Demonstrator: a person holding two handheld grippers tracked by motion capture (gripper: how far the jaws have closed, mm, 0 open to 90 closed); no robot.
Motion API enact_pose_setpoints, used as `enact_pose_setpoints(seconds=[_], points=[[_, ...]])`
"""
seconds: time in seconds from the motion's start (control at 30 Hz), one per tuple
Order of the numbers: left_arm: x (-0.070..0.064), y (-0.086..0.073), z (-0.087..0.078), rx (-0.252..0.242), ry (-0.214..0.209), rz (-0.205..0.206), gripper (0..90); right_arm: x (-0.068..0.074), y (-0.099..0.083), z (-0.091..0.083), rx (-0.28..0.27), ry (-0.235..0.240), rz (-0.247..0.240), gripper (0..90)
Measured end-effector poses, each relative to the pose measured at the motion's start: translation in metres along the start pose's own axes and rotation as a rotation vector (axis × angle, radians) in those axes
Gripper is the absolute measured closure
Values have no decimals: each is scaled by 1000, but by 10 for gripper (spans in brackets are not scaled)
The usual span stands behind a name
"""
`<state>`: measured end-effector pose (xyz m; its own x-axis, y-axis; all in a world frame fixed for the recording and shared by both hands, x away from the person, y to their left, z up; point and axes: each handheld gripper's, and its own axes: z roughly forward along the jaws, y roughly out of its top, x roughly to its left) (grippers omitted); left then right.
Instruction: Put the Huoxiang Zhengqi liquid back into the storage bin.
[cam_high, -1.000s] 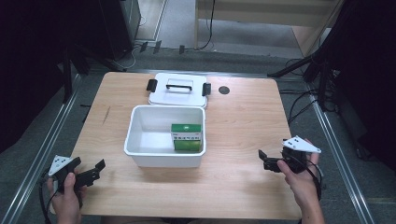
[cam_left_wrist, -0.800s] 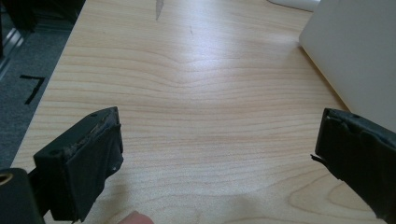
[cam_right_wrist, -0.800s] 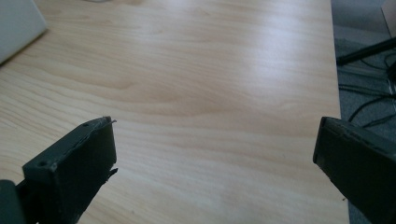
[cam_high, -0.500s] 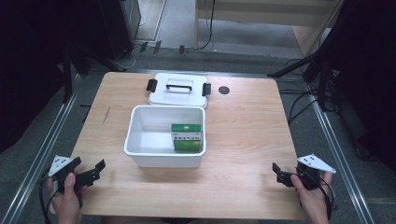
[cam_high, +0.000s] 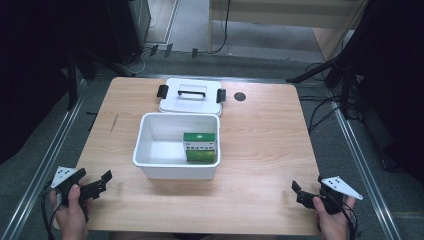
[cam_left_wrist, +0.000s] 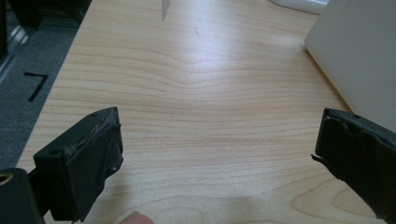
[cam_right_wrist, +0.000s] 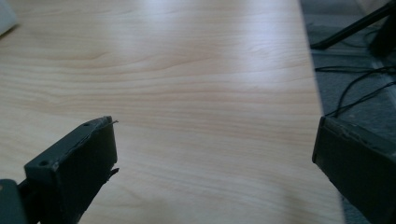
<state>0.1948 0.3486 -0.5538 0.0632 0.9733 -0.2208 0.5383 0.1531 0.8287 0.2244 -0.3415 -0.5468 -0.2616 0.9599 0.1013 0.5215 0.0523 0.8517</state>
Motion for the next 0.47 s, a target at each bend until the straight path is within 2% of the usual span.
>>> enact_pose_setpoints(seconds=[0.13,0.3,0.47], points=[[-2,0,0,0,14,11,15,3,0,1,7,-9,-1,1],[-4,0,1,1,24,24,15,2,2,6,52,-53,30,2],[-4,0,1,7,28,27,15,1,2,7,61,-52,35,2]])
